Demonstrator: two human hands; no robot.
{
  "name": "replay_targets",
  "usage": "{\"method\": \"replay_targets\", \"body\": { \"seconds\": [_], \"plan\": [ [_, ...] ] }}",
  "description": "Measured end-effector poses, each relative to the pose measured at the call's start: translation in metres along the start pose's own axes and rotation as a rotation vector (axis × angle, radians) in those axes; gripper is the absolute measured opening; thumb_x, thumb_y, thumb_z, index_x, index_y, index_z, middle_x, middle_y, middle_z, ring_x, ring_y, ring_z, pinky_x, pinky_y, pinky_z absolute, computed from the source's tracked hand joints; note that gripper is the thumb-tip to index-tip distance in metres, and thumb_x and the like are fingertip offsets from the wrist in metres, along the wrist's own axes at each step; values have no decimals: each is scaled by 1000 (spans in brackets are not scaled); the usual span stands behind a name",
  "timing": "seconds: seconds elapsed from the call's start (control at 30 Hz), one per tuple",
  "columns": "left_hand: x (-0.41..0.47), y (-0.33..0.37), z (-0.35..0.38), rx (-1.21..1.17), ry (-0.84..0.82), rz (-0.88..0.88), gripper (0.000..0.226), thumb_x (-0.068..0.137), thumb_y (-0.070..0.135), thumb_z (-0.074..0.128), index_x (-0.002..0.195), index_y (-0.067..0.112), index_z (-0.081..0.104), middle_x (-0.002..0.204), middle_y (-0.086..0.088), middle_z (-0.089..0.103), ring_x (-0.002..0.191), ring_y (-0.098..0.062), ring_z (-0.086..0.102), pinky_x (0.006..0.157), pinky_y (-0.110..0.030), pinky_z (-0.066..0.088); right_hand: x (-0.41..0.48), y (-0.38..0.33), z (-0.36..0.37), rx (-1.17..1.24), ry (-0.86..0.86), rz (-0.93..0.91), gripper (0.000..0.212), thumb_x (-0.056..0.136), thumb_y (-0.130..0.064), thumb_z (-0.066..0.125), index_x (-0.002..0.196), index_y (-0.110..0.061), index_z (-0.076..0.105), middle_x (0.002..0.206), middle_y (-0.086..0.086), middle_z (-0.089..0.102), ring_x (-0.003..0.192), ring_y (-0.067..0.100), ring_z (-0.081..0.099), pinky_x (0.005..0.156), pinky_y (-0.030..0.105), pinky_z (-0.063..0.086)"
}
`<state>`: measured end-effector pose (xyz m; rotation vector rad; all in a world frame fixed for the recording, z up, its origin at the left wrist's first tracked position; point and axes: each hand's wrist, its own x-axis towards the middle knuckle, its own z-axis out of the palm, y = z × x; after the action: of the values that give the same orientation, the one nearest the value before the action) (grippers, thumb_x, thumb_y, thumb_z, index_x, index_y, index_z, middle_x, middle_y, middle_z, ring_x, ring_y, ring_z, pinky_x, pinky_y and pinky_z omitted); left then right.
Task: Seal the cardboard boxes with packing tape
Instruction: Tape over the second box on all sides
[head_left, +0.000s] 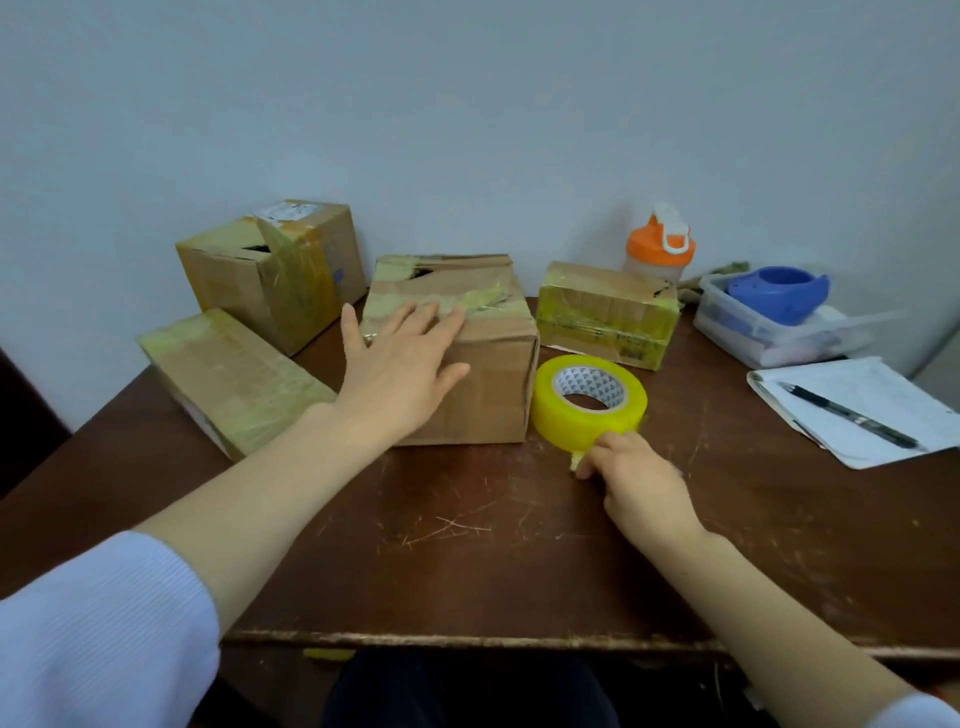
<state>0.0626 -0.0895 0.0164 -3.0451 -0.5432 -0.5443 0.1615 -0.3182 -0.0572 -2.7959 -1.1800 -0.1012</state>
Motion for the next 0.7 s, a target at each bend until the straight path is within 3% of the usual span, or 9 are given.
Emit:
{"method": "replay_targets", "body": {
  "seconds": [0.07,0.13,0.23,0.3,0.33,0.47,0.57,0.7],
  "plan": [
    [2,-2,-1,-43,-3,-27,54,95,49,40,146,40,25,156,-3,19,145,-22,7,108,-64,-6,13,4,-4,-19,-14,61,36,86,2,47,111,-20,61,116,-1,52,116,19,43,76,29,38],
    [5,-4,-2,-98,-16,-55,54,95,48,43,146,40,25,157,-6,16,145,-25,2,109,-65,0,27,2,-11,129,85,141,30,90,-4,48,110,-19,64,114,0,58,114,22,51,79,29,42],
    [5,-10,-5,-168,-33,-55,54,96,42,46,146,32,29,155,-10,21,144,-29,8,114,-55,16,48,-20,-32,778,261,271,25,96,-24,49,115,-18,64,112,-1,64,107,20,59,83,28,48],
    [2,-10,-9,-174,-27,-42,50,97,37,45,145,30,34,153,-10,27,143,-28,15,111,-46,25,58,-40,-49,1179,192,287,36,96,-36,49,126,-18,58,126,-2,60,118,17,54,101,37,43],
    [0,-9,-12,-169,-26,-39,48,98,36,45,145,30,35,152,-9,29,142,-28,17,109,-44,27,61,-48,-56,1268,172,279,38,95,-38,49,127,-18,58,129,-3,59,119,16,53,105,40,41],
    [-19,2,-29,-162,-39,-59,43,96,36,47,139,31,43,145,-8,38,136,-29,26,106,-45,33,53,-59,-67,1076,230,208,37,95,-35,49,122,-14,62,125,-1,62,113,15,56,100,41,45],
    [-45,11,-41,-118,-89,-32,45,91,47,49,134,34,45,134,-4,44,126,-26,34,102,-45,37,31,-52,-61,951,251,185,36,91,-42,52,115,-20,65,112,-10,66,98,2,59,86,28,51],
    [-45,18,-51,54,-96,-7,79,76,74,44,142,33,30,144,4,38,136,-20,28,113,-50,15,23,-47,-65,914,302,194,31,87,-38,60,115,-25,60,101,-17,61,90,-4,56,77,14,43]
  ]
}}
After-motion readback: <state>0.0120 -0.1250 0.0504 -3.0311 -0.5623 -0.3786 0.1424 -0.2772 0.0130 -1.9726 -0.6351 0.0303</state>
